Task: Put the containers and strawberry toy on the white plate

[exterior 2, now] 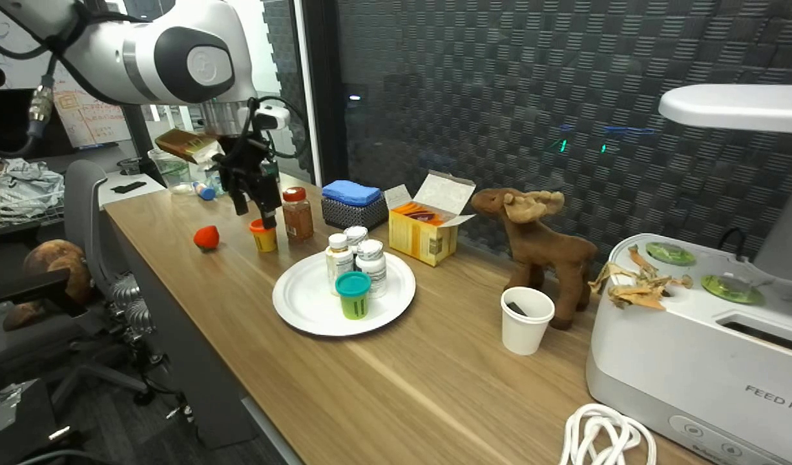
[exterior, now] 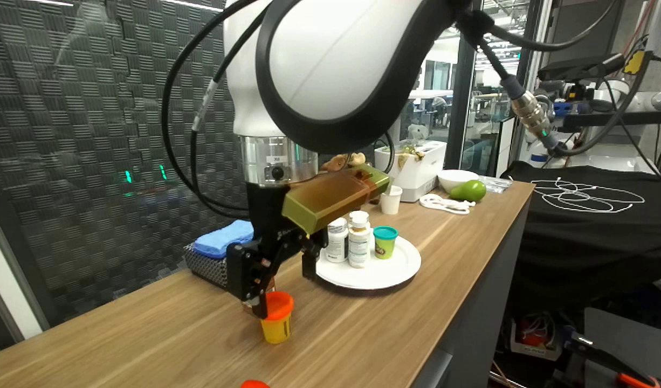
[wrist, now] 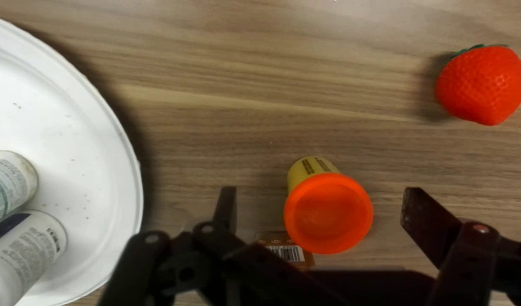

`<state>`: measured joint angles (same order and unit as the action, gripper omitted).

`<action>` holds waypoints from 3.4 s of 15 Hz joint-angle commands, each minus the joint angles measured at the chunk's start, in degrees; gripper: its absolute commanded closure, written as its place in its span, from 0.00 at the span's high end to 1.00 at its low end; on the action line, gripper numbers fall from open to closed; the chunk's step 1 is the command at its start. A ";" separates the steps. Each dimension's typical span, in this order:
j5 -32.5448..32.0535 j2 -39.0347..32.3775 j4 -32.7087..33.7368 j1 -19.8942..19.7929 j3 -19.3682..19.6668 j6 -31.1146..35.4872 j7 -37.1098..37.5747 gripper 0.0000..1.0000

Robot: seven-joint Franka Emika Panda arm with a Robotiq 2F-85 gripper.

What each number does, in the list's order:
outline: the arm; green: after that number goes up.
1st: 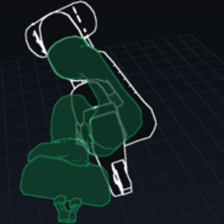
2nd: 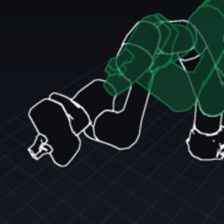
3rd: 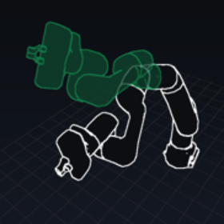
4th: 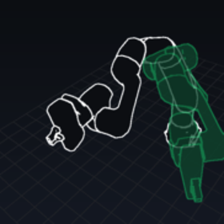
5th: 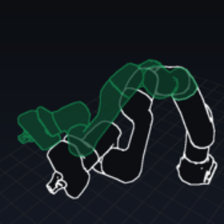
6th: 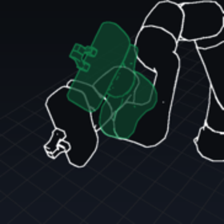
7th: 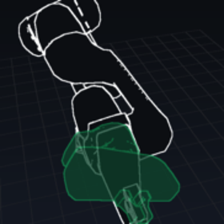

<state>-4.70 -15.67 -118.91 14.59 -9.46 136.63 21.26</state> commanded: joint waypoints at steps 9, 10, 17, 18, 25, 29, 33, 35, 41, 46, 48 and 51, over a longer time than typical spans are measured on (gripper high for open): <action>0.54 -4.11 4.31 0.94 0.41 -1.19 -1.46 0.41; 0.53 -4.42 4.65 0.94 0.47 -1.35 -1.49 0.33; -0.31 -2.77 5.21 0.71 1.90 -4.24 -0.23 0.27; -0.38 -1.92 5.11 0.51 2.39 -5.07 0.29 0.27; -3.80 4.60 2.93 -1.10 6.14 -6.56 3.92 0.27; -3.30 5.02 1.92 -2.76 6.72 -6.96 4.06 0.27; -2.34 4.08 0.42 -4.17 6.90 -6.45 3.63 0.27; -2.20 3.39 -0.05 -4.64 6.91 -5.97 3.33 0.27; -1.95 2.47 -0.56 -5.46 7.16 -3.94 3.11 0.27; -1.58 1.45 -0.47 -5.92 7.21 -3.58 2.62 0.27; -1.48 0.97 -0.53 -6.04 7.22 -3.50 2.39 0.27; -0.71 0.26 -0.46 -6.34 7.16 -3.67 1.90 0.27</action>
<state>-6.77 -15.35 -119.32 8.52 -2.38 132.02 24.12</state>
